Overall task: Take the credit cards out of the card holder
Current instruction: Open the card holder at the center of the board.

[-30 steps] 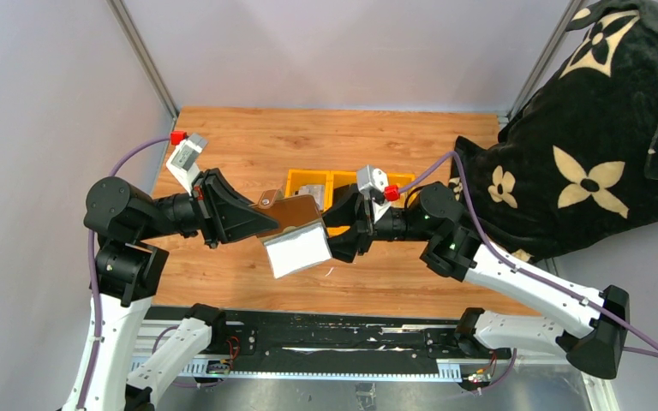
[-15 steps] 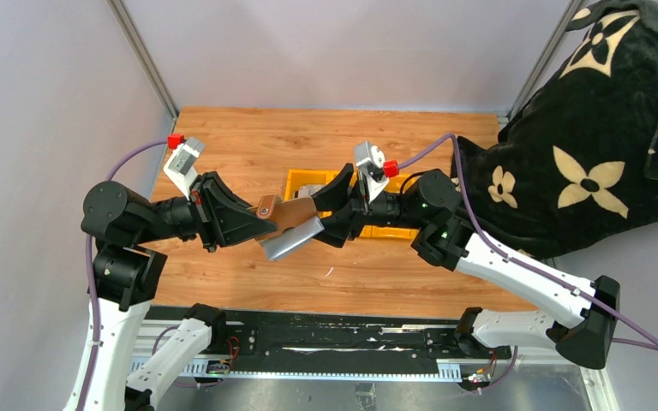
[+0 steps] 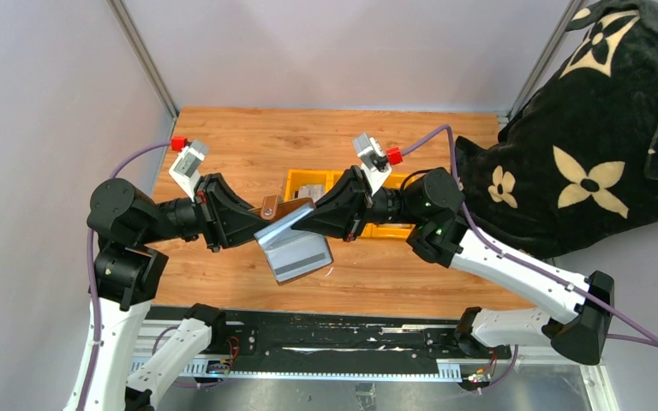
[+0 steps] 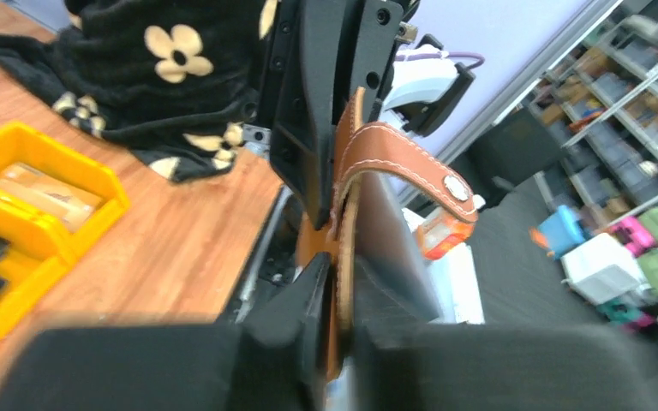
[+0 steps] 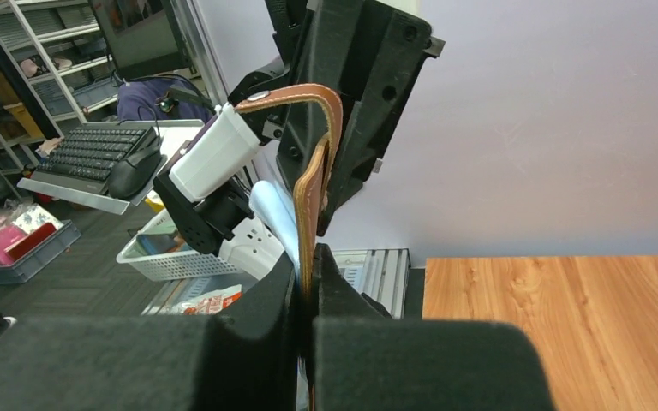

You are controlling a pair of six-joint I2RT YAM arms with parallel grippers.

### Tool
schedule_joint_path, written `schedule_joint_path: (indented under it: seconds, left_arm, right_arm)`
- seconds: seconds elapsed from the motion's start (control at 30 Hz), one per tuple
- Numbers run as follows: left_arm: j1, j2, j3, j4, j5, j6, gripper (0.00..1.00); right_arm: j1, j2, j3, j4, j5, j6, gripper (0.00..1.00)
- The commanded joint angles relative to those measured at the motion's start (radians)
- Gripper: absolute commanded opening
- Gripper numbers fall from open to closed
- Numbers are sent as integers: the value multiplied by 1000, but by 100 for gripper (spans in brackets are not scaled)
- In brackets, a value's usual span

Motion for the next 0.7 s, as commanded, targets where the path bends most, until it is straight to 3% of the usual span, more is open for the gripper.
schedule_joint_path:
  seconds: [0.0, 0.1, 0.13, 0.2, 0.27, 0.47, 0.67]
  left_arm:
    - [-3, -5, 28, -102, 1, 96, 40]
    - [-4, 7, 103, -271, -16, 274, 77]
    - [-4, 12, 132, -365, -31, 377, 83]
    - [-4, 12, 170, -442, -47, 471, 86]
    - [-3, 5, 186, -485, -41, 532, 87]
    - [-4, -52, 134, -412, 25, 543, 79]
    - [-4, -67, 81, -328, -110, 538, 51]
  right_arm:
    - [-6, -14, 51, -36, 50, 22, 0]
    - [-8, -36, 72, -124, 114, 21, 0]
    - [-9, -41, 82, -143, 122, 21, 0]
    - [-9, -52, 95, -165, 134, 27, 0]
    - [-9, -60, 100, -170, 145, 42, 0]
    - [-9, -67, 95, -150, 142, 97, 0]
    - [-1, -1, 106, -74, 89, 205, 0]
